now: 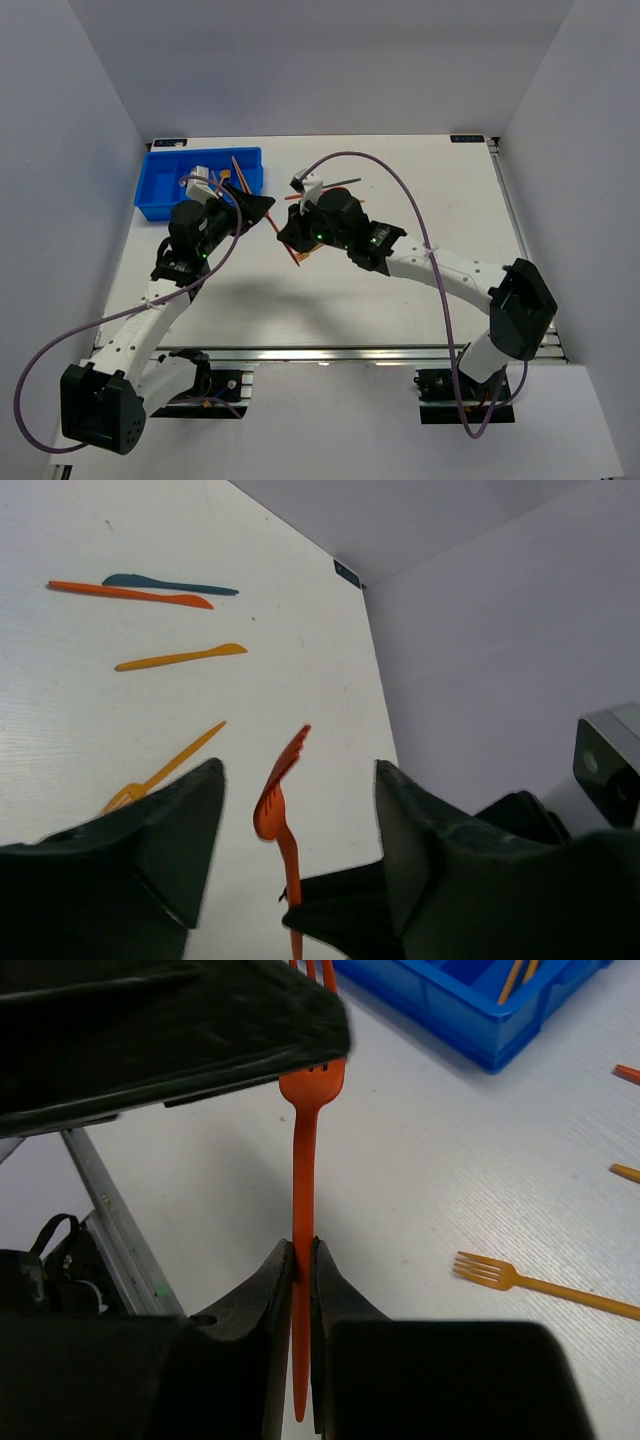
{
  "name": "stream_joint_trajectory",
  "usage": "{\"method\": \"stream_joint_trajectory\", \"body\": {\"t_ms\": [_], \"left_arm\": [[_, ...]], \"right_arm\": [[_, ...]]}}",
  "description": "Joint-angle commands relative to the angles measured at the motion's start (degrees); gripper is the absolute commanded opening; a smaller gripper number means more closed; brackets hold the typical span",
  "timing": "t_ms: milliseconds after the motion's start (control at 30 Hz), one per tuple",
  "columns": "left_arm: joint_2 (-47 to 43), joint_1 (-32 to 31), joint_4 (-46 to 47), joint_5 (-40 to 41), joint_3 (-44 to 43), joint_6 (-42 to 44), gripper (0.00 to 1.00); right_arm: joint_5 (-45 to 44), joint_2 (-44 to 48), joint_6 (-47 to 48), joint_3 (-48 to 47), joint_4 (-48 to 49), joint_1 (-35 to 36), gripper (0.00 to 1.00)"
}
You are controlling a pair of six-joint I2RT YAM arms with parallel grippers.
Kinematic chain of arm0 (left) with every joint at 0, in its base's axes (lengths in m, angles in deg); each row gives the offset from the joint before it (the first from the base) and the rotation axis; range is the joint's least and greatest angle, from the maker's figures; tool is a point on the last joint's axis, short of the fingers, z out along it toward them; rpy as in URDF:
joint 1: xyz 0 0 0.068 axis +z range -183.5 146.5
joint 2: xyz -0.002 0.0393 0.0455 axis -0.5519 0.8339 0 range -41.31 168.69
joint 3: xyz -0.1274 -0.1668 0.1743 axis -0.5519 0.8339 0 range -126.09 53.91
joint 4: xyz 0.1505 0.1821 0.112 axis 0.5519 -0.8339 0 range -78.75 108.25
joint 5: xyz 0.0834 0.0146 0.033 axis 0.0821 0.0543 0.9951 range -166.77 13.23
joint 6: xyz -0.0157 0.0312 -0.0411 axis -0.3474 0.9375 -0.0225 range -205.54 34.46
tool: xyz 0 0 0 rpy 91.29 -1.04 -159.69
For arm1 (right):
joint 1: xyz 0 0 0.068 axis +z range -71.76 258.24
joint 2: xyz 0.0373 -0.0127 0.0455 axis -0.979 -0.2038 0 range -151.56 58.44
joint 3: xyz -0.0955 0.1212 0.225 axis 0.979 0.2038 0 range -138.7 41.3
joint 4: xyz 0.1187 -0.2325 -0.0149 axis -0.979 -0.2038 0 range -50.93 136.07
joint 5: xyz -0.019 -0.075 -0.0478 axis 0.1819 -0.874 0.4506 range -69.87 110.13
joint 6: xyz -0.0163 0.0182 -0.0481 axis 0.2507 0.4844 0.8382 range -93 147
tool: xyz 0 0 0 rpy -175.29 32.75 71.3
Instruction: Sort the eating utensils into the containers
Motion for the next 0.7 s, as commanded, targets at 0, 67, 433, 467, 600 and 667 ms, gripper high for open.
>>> {"method": "stream_joint_trajectory", "body": {"t_ms": [0,67,433,467,600,667], "left_arm": [[0.9,-0.4,1.0,1.1,0.8,-1.1,0.64],[1.3,-0.5,1.5,0.6,0.8,-1.1,0.43],[11.4,3.3,-16.8,19.8,-13.9,16.7,0.0],[14.0,5.8,-18.2,19.2,-18.8,18.4,0.0],[27.0,23.1,-15.6,9.0,-27.2,19.0,0.0],[32.4,24.5,-15.3,9.1,-33.2,20.7,0.0]], "right_arm": [[1.1,0.6,1.6,-4.3,2.3,1.4,0.0],[1.5,-0.4,1.6,-5.4,1.9,1.6,0.0],[-12.5,4.1,-2.6,-3.2,-3.4,-1.0,0.89],[-13.8,5.4,-2.9,-1.9,-3.4,-2.3,0.89],[-13.8,12.3,-3.9,6.2,-4.3,-6.0,0.89],[-12.2,16.0,-3.6,10.0,-4.1,-8.5,0.89]]}}
